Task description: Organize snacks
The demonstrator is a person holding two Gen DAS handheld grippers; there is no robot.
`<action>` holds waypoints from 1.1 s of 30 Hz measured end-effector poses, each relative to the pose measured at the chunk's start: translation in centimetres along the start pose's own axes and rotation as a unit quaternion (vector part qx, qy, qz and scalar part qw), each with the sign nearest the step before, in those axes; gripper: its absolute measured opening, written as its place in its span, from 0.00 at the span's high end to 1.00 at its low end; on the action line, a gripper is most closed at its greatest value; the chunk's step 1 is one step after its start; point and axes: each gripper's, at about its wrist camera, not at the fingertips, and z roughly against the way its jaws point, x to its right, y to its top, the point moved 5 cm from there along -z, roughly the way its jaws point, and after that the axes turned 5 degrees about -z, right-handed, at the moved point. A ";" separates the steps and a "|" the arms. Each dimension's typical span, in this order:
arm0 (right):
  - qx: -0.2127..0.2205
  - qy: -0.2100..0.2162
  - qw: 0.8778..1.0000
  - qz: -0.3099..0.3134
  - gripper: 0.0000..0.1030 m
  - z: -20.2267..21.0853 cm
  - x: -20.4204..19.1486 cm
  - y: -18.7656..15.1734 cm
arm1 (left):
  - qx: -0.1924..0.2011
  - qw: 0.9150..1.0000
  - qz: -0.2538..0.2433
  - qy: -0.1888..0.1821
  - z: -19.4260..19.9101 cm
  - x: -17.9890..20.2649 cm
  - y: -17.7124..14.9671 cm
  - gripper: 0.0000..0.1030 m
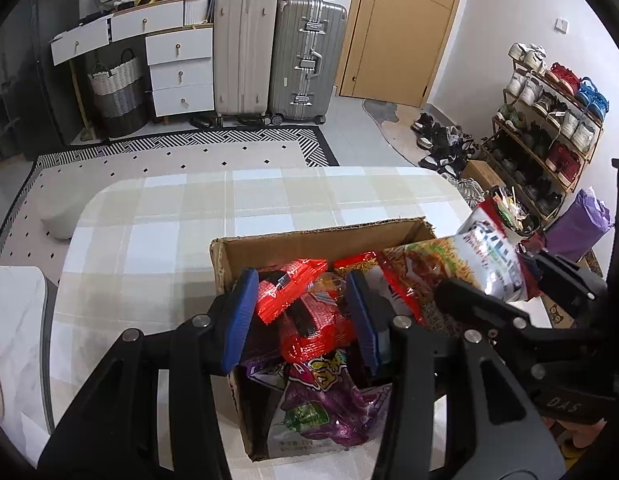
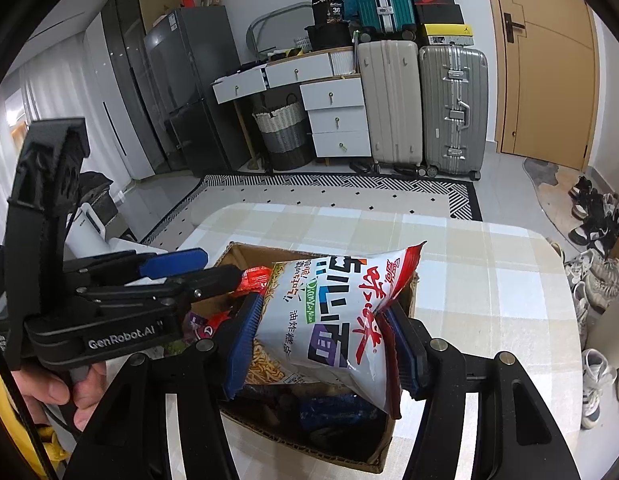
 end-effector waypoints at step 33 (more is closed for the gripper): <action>0.015 -0.012 0.999 0.028 0.42 2.0 -1.5 -0.1 | 0.029 0.999 0.001 0.024 11.3 1.3 -5.0 0.52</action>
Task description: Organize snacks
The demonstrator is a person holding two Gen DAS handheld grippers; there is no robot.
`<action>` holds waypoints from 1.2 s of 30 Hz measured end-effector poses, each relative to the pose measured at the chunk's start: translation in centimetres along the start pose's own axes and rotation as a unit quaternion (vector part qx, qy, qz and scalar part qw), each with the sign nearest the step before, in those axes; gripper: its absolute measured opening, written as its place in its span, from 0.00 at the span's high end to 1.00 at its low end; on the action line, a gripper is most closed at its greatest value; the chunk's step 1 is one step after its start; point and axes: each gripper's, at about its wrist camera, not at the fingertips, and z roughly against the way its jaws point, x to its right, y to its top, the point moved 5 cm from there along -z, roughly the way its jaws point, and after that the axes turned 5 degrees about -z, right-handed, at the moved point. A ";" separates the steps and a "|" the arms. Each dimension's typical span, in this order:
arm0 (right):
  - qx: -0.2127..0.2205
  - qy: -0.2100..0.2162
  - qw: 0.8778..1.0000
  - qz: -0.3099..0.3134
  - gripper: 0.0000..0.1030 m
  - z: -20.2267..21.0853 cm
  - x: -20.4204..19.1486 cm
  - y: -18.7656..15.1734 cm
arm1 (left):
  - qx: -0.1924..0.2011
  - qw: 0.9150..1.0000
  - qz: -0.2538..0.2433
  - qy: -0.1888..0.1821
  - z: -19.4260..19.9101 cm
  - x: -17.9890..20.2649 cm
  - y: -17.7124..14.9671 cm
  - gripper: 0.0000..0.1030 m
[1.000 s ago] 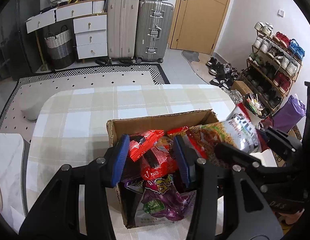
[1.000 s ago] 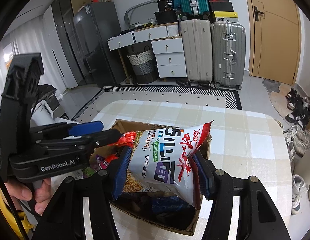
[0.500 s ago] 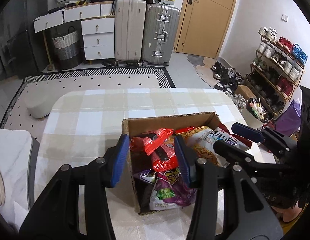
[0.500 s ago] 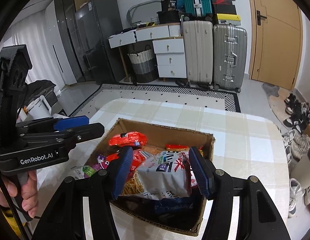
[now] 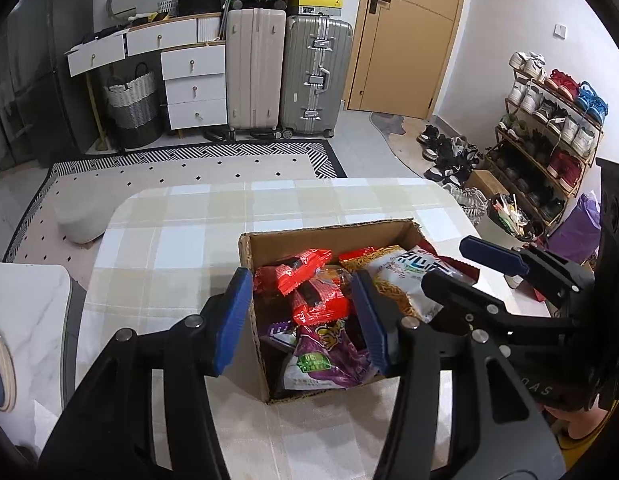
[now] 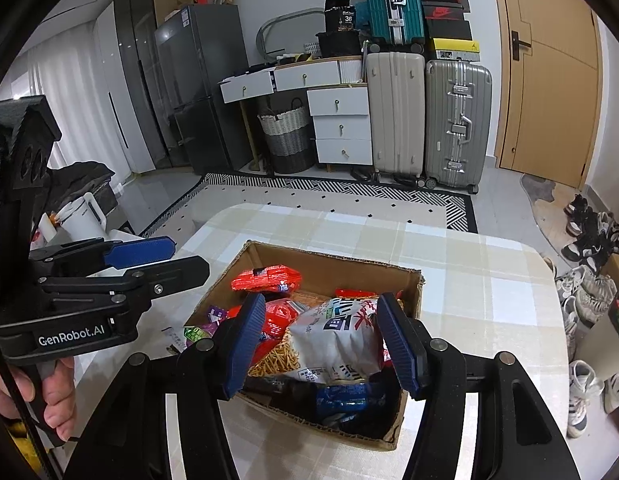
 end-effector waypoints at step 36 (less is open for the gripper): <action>0.153 -0.004 0.988 0.010 0.00 22.0 -4.1 -2.4 | 0.155 0.987 0.001 0.031 27.7 4.9 -3.6 0.01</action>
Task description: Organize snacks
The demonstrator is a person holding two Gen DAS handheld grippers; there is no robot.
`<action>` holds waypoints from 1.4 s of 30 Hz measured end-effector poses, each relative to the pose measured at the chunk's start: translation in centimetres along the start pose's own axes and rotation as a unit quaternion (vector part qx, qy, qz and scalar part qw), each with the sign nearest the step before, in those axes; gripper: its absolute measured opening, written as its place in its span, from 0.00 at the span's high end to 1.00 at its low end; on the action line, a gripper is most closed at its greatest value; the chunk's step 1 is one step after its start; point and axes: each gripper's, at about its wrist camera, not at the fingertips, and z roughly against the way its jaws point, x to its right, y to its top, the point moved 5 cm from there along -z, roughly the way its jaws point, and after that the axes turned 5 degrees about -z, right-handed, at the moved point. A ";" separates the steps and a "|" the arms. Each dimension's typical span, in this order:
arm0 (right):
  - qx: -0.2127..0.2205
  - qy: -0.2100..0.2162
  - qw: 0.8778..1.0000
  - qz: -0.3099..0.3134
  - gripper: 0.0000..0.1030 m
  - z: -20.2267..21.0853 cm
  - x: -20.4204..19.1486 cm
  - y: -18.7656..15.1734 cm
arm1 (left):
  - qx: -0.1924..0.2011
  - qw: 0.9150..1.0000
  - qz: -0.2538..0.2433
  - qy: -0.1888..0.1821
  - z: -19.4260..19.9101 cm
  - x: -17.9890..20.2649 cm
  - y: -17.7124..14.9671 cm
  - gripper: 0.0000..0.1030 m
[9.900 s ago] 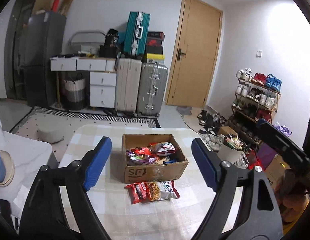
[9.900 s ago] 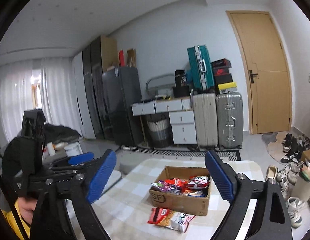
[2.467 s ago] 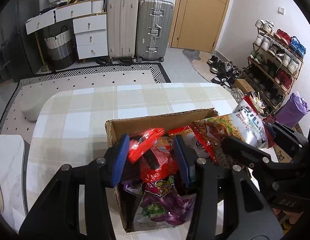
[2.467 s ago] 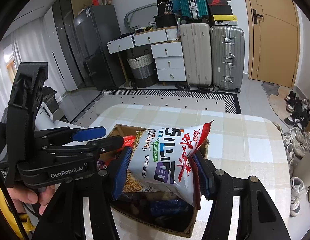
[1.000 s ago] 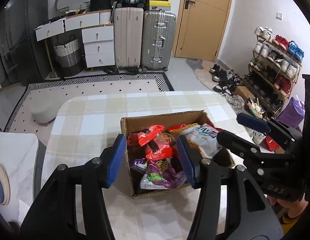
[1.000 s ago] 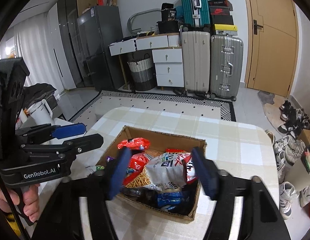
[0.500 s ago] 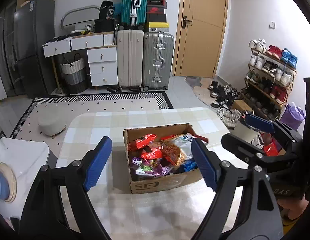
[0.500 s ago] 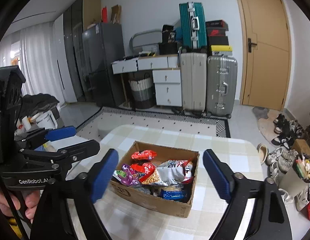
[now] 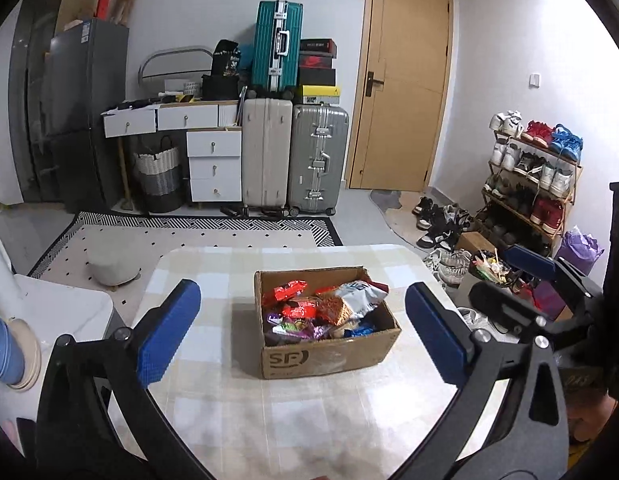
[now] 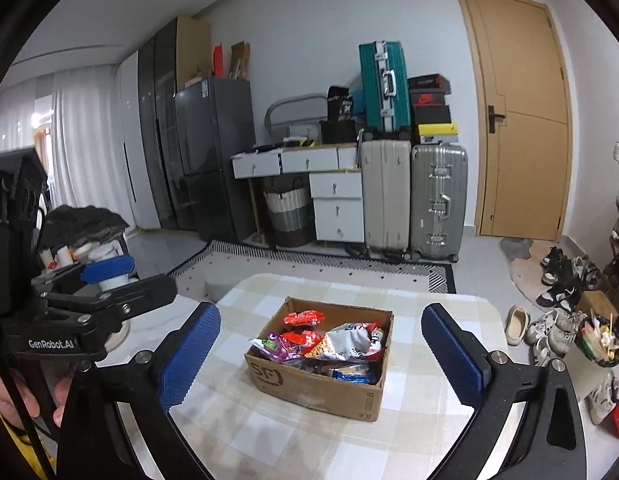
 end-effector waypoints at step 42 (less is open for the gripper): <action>0.144 -0.066 0.987 0.038 0.00 3.7 4.1 -18.9 | 0.099 0.990 -0.010 0.101 -2.6 -4.9 -20.3 0.01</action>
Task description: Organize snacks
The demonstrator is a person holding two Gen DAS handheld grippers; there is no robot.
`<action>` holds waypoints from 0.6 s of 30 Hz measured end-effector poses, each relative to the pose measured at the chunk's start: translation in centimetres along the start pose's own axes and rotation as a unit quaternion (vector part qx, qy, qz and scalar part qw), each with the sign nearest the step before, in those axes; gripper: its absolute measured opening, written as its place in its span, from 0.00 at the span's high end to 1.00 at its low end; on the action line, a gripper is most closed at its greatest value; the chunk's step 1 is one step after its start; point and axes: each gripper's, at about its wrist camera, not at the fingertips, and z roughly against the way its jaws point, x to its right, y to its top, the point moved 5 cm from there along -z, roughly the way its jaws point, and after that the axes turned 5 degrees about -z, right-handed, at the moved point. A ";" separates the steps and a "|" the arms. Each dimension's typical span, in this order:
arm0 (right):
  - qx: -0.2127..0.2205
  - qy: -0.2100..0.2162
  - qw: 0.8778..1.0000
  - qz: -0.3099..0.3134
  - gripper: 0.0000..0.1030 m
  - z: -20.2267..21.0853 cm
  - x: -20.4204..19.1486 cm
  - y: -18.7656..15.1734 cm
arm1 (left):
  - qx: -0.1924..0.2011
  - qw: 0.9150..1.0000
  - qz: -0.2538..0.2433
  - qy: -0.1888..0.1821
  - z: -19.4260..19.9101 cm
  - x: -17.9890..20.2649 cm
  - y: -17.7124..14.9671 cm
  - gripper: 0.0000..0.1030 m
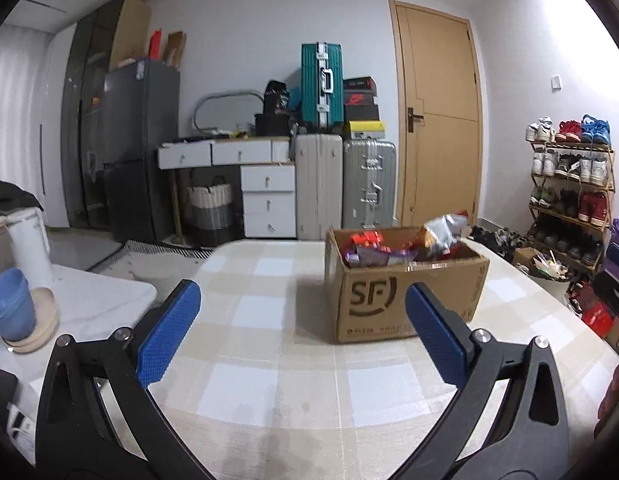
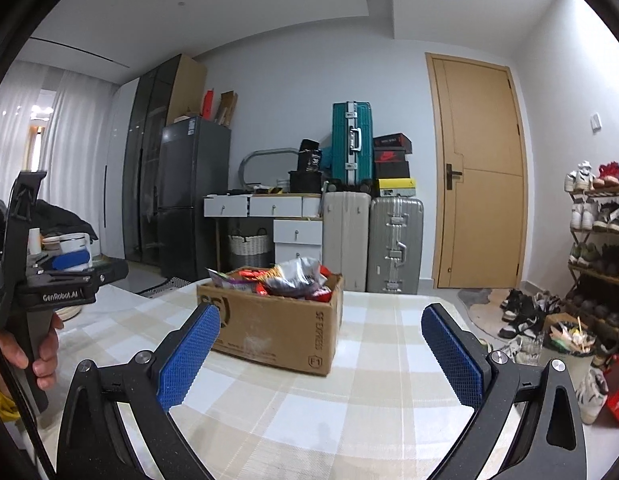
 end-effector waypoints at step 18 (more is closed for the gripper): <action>0.006 -0.001 0.999 -0.048 0.00 -1.1 2.1 -1.0 | -0.018 1.000 0.003 -0.017 -6.2 0.5 -5.1 0.01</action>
